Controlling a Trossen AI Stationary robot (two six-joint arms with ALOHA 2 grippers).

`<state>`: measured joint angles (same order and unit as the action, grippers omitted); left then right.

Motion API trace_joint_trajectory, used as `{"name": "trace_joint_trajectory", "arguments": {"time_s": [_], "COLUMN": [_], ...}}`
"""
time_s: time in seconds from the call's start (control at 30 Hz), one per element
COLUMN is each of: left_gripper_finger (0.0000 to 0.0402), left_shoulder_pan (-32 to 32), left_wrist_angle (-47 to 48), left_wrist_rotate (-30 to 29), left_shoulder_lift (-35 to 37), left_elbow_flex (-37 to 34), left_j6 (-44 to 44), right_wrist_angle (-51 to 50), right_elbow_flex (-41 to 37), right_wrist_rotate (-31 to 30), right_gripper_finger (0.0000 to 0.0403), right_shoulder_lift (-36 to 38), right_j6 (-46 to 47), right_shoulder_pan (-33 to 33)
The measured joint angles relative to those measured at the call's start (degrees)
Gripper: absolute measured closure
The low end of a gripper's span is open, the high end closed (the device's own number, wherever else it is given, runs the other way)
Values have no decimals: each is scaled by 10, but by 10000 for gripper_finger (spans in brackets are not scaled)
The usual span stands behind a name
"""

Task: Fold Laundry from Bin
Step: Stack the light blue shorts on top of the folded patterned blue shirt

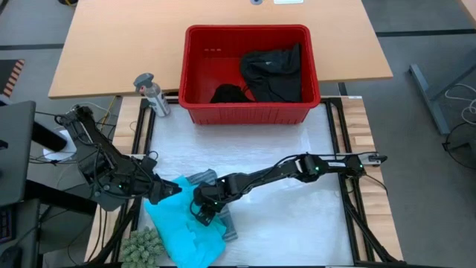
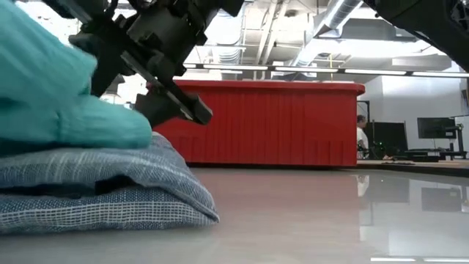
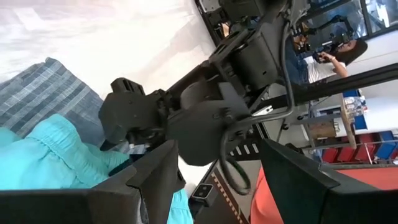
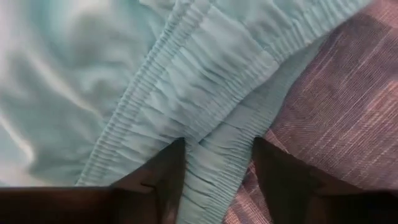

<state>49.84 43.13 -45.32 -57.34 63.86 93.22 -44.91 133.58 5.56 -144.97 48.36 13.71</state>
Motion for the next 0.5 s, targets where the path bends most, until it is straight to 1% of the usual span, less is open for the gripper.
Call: {"name": "trace_joint_trajectory", "arguments": {"time_s": [0.03, 0.1, 0.17, 0.27, 0.3, 0.33, 0.5], "left_gripper_finger": [184, 184, 184, 184, 184, 184, 184], "left_shoulder_pan": [0, 0, 0, 0, 0, 0, 0], "left_wrist_angle": [0, 0, 3, 9, 12, 13, 14], "left_wrist_rotate": [-1, -3, -4, -4, -4, -4, -4], "left_shoulder_lift": [0, 0, 0, 0, 0, 0, 0], "left_elbow_flex": [0, 0, 0, 0, 0, 0, 0], "left_j6": [0, 0, -5, -6, -6, -6, -6], "right_wrist_angle": [0, 1, 2, 7, 7, 7, 3], "right_elbow_flex": [0, 1, 1, 0, 1, 1, 0], "right_wrist_rotate": [1, 2, 7, 31, 34, 35, 34], "right_gripper_finger": [193, 234, 287, 369, 381, 382, 382], "right_shoulder_lift": [0, 0, 1, 0, 0, 0, 6], "right_j6": [-2, -10, -13, -13, -15, -17, -13], "right_shoulder_pan": [0, -2, -4, -8, -7, -8, -7]}}
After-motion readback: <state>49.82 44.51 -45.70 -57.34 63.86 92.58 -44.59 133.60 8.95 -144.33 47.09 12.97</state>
